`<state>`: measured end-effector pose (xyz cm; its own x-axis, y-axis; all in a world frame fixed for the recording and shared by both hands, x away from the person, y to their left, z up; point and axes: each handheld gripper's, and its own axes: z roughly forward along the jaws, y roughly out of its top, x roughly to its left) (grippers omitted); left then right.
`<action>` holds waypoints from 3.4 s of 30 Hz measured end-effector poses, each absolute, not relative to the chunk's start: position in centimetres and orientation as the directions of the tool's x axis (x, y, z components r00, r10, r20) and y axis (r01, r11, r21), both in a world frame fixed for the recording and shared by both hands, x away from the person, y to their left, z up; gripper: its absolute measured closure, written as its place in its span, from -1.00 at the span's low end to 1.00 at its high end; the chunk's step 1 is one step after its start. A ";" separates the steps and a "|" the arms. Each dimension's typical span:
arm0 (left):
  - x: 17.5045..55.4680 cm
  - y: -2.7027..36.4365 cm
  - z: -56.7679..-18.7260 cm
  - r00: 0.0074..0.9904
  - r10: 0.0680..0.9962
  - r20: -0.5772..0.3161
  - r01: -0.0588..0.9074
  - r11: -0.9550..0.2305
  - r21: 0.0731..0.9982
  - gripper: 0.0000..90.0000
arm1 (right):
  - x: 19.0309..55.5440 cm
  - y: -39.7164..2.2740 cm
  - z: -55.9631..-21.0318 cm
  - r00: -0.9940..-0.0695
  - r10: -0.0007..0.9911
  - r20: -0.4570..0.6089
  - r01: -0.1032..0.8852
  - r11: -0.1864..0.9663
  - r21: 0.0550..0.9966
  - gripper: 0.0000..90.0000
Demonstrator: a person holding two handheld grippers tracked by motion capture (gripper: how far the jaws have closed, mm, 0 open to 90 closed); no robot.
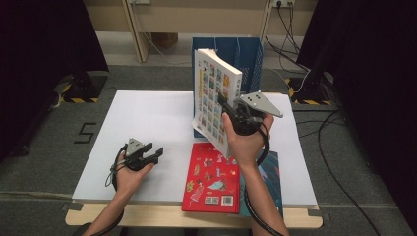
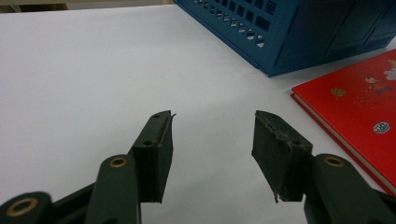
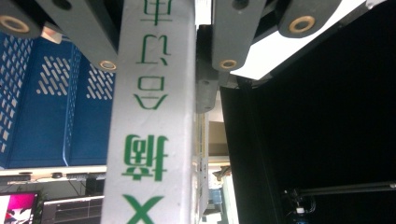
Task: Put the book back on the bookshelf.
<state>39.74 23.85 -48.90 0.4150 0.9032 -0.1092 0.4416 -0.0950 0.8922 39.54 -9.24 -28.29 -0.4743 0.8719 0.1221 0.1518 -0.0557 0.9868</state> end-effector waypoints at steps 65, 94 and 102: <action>39.7 23.9 -49.4 0.417 0.901 -0.119 0.455 -0.094 0.885 0.06 | 48.8 -4.9 -27.7 -0.330 0.942 0.054 0.103 -0.021 0.994 0.66; 39.8 23.9 -49.6 0.422 0.898 -0.121 0.452 -0.093 0.887 0.06 | 52.1 -3.3 -27.8 -0.295 0.954 0.045 0.111 -0.012 0.994 0.66; 39.8 24.0 -49.6 0.420 0.899 -0.125 0.450 -0.087 0.889 0.06 | 52.8 -2.7 -28.1 -0.288 0.956 0.055 0.118 -0.022 0.993 0.66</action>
